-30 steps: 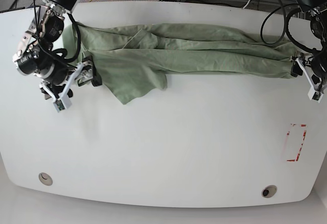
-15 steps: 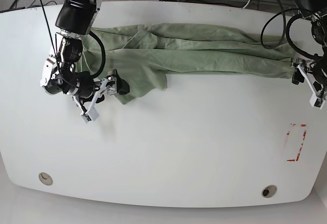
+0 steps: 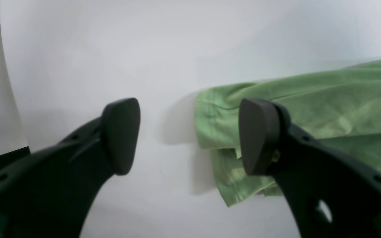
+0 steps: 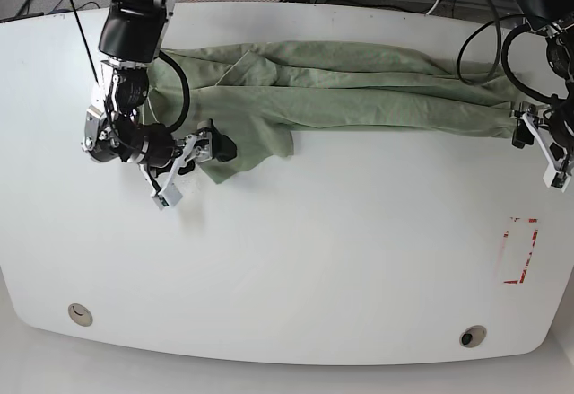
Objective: Layout the t-shirt on the table in an organized manner, then fold the t-shirt properly
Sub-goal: 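Regrasp the folded shirt end with the right gripper and tuck it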
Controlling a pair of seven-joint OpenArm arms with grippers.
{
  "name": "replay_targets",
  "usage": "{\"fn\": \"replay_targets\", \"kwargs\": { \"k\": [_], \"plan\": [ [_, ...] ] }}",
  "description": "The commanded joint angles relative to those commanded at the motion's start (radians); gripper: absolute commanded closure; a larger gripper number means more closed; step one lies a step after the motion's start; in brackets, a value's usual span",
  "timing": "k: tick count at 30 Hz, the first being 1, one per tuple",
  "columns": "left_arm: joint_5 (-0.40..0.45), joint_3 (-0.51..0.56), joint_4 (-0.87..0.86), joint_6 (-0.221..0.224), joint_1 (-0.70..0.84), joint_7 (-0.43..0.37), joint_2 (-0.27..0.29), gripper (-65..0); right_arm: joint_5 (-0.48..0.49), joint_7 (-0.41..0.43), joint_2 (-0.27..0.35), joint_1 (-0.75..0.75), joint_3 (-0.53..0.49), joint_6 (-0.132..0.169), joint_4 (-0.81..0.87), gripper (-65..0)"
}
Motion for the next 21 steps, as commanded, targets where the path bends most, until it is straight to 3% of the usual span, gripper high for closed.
{"fn": "replay_targets", "kwargs": {
  "k": [15,17,20,21],
  "plan": [
    [0.002,0.006,0.000,0.000,-0.002,0.000,0.002,-44.0,0.000,0.000,-0.035,0.009,-0.029,0.000,-0.002,-65.0],
    [0.002,0.006,0.000,0.000,-0.002,0.000,0.002,-44.0,0.000,0.000,-0.035,0.015,-0.041,0.000,-0.002,-60.9],
    [0.003,0.006,0.000,0.000,-0.002,0.000,0.002,-44.0,0.000,0.000,-0.037,0.020,-0.057,0.000,-0.002,-46.9],
    [0.003,0.006,0.000,0.000,-0.002,0.000,0.002,-44.0,0.000,0.000,-0.037,0.020,-0.057,0.000,-0.002,-39.5]
  ]
}}
